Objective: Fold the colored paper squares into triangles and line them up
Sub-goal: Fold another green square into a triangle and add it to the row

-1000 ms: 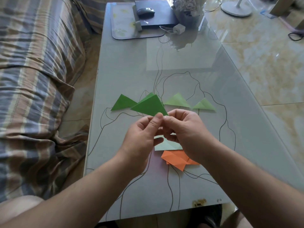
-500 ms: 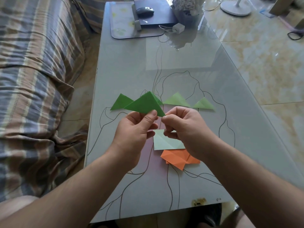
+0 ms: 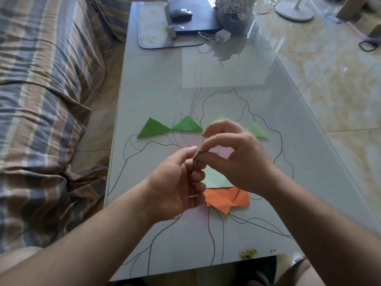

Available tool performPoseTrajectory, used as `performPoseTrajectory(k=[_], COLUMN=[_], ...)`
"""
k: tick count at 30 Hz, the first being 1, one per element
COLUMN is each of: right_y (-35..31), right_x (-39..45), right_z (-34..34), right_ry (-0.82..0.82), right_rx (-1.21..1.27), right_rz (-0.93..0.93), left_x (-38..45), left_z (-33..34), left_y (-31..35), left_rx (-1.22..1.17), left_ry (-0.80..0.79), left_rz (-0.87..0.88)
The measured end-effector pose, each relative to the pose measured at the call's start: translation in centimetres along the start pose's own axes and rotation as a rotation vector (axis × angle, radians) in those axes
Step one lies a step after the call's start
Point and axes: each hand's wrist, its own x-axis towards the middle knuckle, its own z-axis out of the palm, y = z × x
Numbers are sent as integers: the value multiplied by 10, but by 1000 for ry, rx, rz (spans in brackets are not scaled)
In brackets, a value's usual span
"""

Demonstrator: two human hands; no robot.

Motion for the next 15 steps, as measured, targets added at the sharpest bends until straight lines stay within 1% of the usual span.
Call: performPoseTrajectory(k=[1,2,3,5,6,7,9,11,13,15], right_y=[0,0,1,5,6,7,7,5,4,2], right_x=[1,2,3,3,4,4,3,2,2,2], right_z=[-1,-4,-6,-7,-5,-4,-1,2,3,3], right_ry=[18,31,30,-21,-52,-77,-111,-119,-106,-99], right_rx=[-14,-25,-25,14,31,41,62,87,126,168], right_rz=[11,41,88,186,213,224,239,265,288,311], left_x=[0,0,1,3,4,5,5,5,5,5], left_z=[0,2,2,0,-3,-5,-10,-13,-17,-19], left_y=[0,-1,-2,-4,-5,-5,-2,1,4,7], left_rx=[41,112,206,424,520,587,644,704,753,743], left_ry=[14,58,127,252,274,275,251,278,310,305], left_rz=[4,51,151,447,580,674,750,783,801,786])
